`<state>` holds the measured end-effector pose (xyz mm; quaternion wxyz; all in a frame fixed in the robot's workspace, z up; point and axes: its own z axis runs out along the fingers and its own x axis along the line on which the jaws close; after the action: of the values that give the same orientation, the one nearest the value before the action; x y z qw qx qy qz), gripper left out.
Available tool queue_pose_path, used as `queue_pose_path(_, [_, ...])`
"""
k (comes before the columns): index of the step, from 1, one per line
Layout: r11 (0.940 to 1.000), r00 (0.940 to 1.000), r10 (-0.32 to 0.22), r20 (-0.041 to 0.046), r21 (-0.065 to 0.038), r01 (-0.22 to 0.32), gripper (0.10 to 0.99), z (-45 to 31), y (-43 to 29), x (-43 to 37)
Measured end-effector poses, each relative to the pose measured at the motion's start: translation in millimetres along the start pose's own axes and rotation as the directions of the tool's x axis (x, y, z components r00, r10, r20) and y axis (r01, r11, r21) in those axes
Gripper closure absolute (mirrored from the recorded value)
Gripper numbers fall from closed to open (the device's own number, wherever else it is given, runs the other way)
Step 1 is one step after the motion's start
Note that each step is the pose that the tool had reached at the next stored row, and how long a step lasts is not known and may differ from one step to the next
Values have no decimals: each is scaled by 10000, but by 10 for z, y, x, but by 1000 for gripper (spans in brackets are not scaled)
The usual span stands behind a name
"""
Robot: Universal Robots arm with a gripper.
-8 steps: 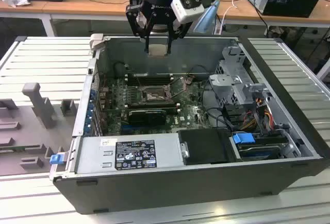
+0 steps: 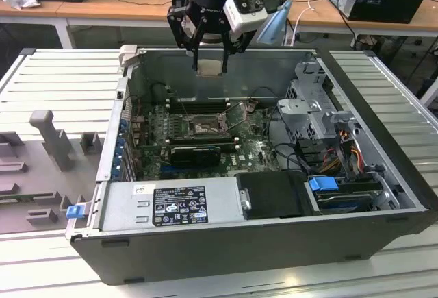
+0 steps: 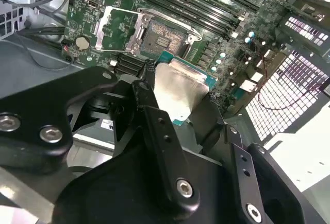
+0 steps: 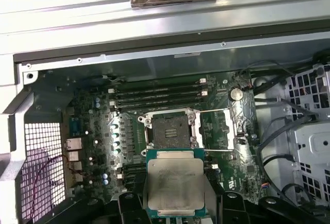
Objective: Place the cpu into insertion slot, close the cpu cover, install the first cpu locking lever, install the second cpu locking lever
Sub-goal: 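Place the cpu into insertion slot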
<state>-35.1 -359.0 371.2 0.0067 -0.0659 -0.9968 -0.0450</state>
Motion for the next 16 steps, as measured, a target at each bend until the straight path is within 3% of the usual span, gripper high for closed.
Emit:
queue_pose_path(5, [9962,9962,870,77,-21,-870,557,4,0,0])
queue_pose_path(9, [9884,9883,1521,133,-40,-1521,557,8,-1,0])
queue_pose_path(16, [9831,9829,1832,161,-51,-1832,557,9,-1,0])
